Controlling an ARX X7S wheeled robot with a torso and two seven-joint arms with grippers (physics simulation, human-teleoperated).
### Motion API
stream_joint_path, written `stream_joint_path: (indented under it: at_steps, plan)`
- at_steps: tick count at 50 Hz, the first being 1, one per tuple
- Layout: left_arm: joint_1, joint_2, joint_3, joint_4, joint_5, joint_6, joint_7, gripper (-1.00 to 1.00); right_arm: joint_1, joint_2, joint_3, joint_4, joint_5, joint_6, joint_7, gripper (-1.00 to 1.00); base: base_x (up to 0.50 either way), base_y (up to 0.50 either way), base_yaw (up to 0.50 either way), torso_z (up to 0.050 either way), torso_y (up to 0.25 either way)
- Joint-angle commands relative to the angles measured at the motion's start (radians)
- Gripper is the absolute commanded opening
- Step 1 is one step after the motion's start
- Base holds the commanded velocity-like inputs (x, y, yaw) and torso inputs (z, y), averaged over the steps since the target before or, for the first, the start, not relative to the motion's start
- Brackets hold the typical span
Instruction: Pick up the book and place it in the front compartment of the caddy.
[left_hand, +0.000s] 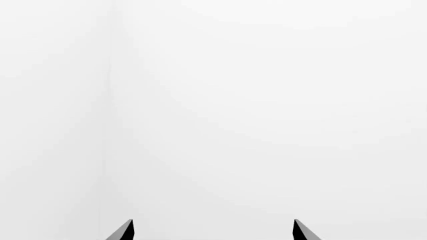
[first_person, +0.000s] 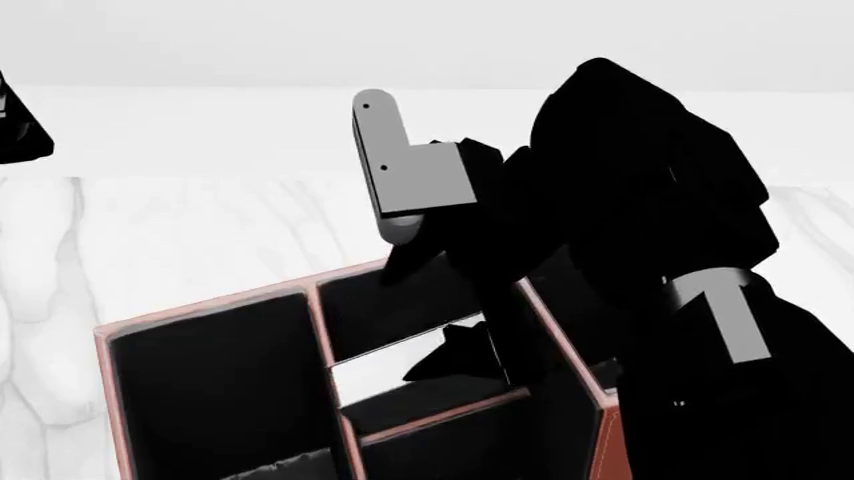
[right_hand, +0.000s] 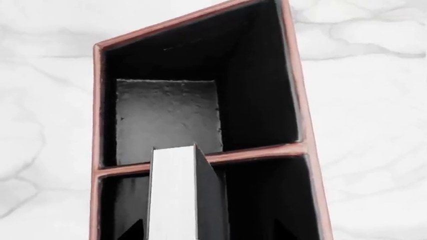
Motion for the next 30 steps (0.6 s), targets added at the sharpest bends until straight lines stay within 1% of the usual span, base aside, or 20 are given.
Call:
stream_joint_path:
  at_steps: [1, 26, 30]
  plan:
    - [0.000, -0.001, 0.002, -0.002, -0.001, 0.002, -0.001, 1.00, 0.000, 0.001, -0.014, 0.000, 0.030, 0.000, -0.004, 1.00, 0.00, 0.00, 0.00, 0.000, 0.000]
    - [0.001, -0.003, 0.006, -0.004, -0.003, 0.006, -0.003, 1.00, 0.023, 0.009, -0.058, 0.000, 0.080, -0.010, -0.005, 1.00, 0.00, 0.00, 0.00, 0.000, 0.000]
    - [0.001, -0.003, 0.007, -0.004, -0.004, 0.006, -0.004, 1.00, 0.042, 0.012, -0.043, 0.000, 0.072, -0.017, -0.004, 1.00, 0.00, 0.00, 0.00, 0.000, 0.000]
